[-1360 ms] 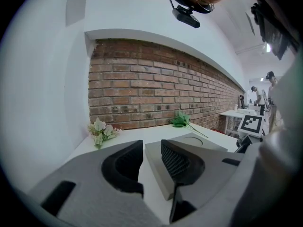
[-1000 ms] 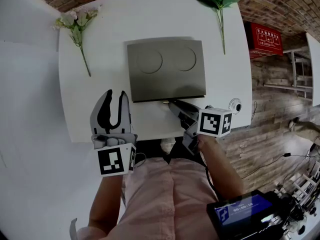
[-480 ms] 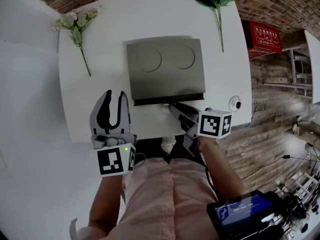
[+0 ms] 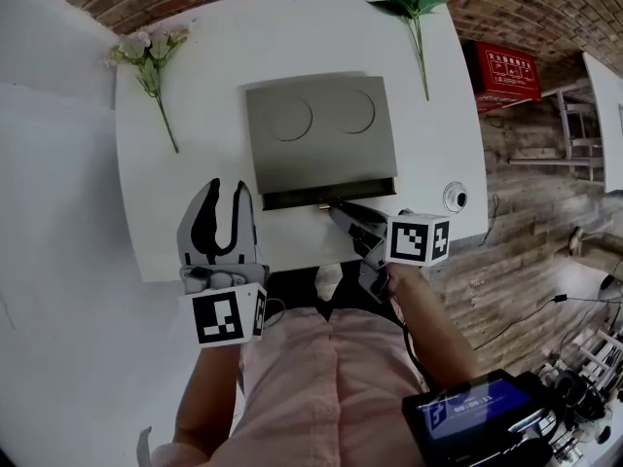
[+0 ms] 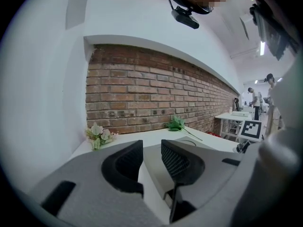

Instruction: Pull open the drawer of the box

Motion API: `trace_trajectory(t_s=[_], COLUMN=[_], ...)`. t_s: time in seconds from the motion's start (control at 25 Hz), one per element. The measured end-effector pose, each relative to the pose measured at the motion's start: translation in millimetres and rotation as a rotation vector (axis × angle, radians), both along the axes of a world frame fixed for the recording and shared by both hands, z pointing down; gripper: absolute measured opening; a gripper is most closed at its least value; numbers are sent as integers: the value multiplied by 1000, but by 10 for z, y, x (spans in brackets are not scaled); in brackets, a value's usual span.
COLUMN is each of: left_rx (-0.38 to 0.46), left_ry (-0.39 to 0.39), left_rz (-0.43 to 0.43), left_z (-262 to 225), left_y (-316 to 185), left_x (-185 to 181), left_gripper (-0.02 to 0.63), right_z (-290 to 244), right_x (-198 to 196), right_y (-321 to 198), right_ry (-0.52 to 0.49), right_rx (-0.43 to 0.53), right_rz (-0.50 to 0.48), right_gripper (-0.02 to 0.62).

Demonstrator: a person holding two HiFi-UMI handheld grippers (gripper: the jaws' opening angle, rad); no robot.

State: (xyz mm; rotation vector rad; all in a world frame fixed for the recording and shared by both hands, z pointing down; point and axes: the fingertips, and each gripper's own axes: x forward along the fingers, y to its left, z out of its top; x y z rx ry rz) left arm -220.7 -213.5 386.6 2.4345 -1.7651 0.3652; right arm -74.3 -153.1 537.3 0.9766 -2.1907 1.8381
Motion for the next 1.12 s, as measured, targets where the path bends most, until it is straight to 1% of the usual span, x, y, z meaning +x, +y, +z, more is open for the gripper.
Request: trace_trajectory(t_s=[0.16,0.36,0.6,0.8,1.12], left_rx=[5,21,30,39,52], left_ry=[13,26,18,7,0], left_rz=[35,34,21,-10,-31], left_z=[29,19,-82,-135,-212], left_y=[26,94,266,423,606], left_x=[2,7,109,92,81], left_gripper=[127,127,127,127,127], right_z=[1,4,6,-1,-5], right_x=[8,10,21,21,15], right_y=[-23,-1,-5,37,188], right_ry=[6,9,11,7,6], right_rx=[6,11,14,15,9], right_rz=[1,5,8,2,-12], right_gripper=[58,60,60,58,58])
